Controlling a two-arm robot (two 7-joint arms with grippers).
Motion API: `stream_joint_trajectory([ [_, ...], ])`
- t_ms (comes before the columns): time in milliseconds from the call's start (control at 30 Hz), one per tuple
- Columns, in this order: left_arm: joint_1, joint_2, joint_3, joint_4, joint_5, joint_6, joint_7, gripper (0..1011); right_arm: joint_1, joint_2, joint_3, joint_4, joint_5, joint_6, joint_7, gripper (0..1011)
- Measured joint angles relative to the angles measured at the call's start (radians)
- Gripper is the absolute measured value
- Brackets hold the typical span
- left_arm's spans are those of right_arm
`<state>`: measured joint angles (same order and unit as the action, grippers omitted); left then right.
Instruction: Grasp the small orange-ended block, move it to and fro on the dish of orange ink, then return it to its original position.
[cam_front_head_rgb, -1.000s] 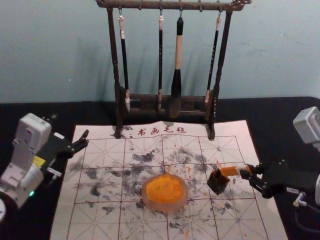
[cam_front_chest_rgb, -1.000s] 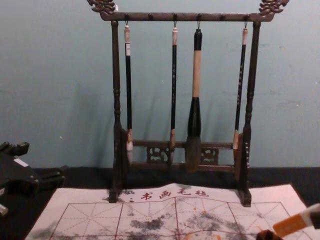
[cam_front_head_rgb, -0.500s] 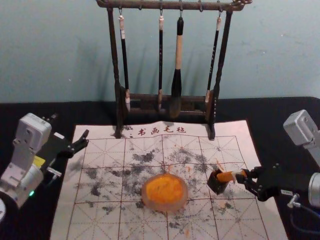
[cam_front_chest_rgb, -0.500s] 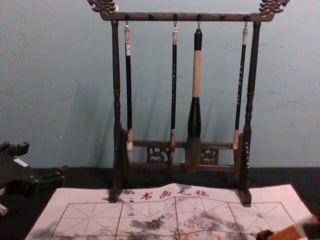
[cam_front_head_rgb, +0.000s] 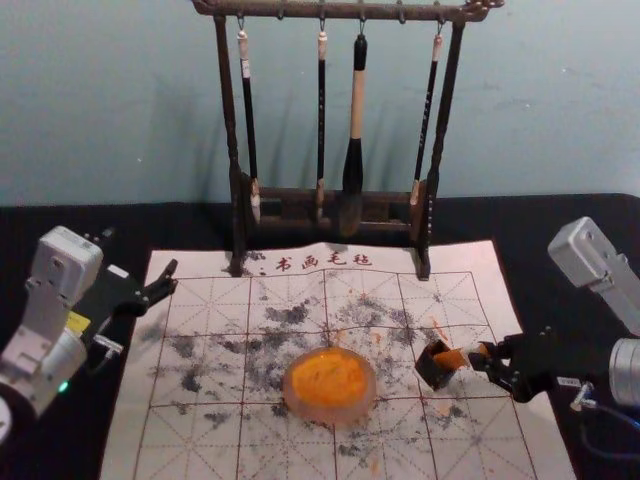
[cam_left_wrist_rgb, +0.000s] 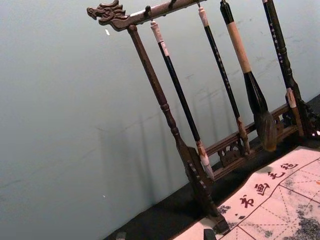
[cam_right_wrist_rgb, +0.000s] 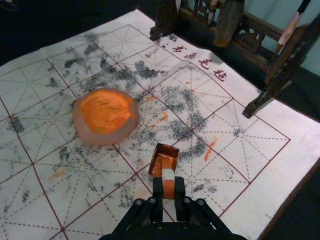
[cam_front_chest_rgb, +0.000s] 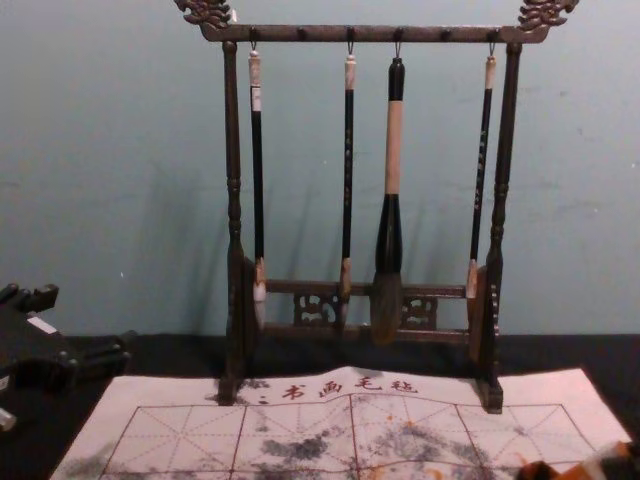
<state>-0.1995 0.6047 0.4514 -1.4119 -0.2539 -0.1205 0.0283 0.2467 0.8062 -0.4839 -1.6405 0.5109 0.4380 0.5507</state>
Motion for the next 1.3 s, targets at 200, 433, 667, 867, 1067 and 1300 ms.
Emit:
stream_joint_trajectory([
  [200,0.000,0.000,0.000,0.000,0.000,0.000,0.000,1002,0.035,-0.005,-0.023,0.016,-0.020,0.015,0.016,109],
  [433,0.000,0.000,0.000,0.000,0.000,0.000,0.000,1001,0.082,-0.019,-0.056,0.041,-0.046,0.036,0.038,109],
  [667,0.000,0.000,0.000,0.000,0.000,0.000,0.000,1001,0.127,-0.031,-0.086,0.063,-0.071,0.063,0.058,109],
  [867,0.000,0.000,0.000,0.000,0.000,0.000,0.000,1001,0.159,-0.038,-0.105,0.077,-0.084,0.091,0.074,109],
  [1067,0.000,0.000,0.000,0.000,0.000,0.000,0.000,1001,0.187,-0.040,-0.124,0.085,-0.099,0.110,0.088,109],
  [1300,0.000,0.000,0.000,0.000,0.000,0.000,0.000,1001,0.212,-0.046,-0.141,0.092,-0.116,0.121,0.099,109],
])
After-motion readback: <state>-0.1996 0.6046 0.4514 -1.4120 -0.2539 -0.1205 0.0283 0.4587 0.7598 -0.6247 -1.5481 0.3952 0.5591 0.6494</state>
